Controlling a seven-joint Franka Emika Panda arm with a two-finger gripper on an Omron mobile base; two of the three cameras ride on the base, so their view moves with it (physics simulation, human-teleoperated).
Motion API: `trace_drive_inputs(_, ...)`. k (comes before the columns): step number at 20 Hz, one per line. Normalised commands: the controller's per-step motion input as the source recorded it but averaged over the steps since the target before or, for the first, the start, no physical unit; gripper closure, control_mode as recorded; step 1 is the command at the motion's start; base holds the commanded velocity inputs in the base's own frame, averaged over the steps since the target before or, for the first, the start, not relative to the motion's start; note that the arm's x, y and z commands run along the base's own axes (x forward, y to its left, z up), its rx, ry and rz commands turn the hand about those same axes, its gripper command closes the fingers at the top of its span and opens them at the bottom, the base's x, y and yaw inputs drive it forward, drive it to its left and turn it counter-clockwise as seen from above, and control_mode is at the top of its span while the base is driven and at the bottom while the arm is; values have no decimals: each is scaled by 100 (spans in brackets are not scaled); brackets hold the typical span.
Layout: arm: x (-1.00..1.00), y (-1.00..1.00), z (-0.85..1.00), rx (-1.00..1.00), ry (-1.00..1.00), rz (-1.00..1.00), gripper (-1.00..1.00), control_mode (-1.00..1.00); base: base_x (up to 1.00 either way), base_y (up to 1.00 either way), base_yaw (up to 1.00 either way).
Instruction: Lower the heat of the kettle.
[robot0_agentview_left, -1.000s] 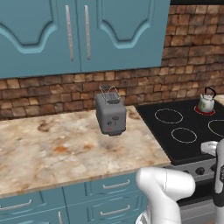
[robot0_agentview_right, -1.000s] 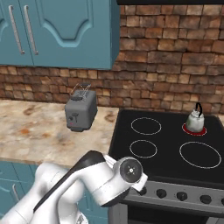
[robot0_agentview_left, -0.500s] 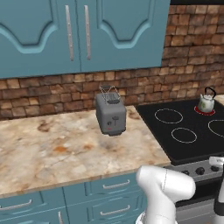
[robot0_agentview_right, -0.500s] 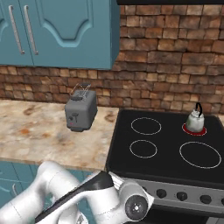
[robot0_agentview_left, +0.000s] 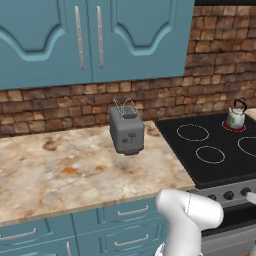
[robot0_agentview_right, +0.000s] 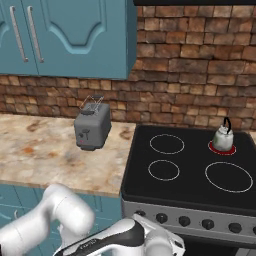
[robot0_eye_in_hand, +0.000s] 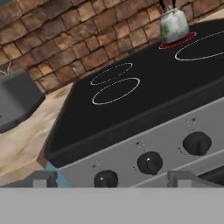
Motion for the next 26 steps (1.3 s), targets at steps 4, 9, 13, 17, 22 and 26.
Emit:
trace_drive_inputs(4, 0, -45, -12, 0, -21, 0, -100, -100, 0, 0, 0)
trace_drive_inputs(9, 0, -35, -17, 0, -17, 0, -100, -100, 0, 0, 0)
trace_drive_inputs(13, 3, -22, -22, 0, -14, 0, -100, -100, 0, 0, 0)
trace_drive_inputs(17, 10, -2, -19, 0, -7, 0, -100, -100, 0, 0, 0)
trace_drive_inputs(22, 20, -8, -1, -1, -2, 0, -100, -100, 0, 0, 0)
trace_drive_inputs(26, 33, 0, -5, -6, 0, 0, -100, -100, 0, 0, 0)
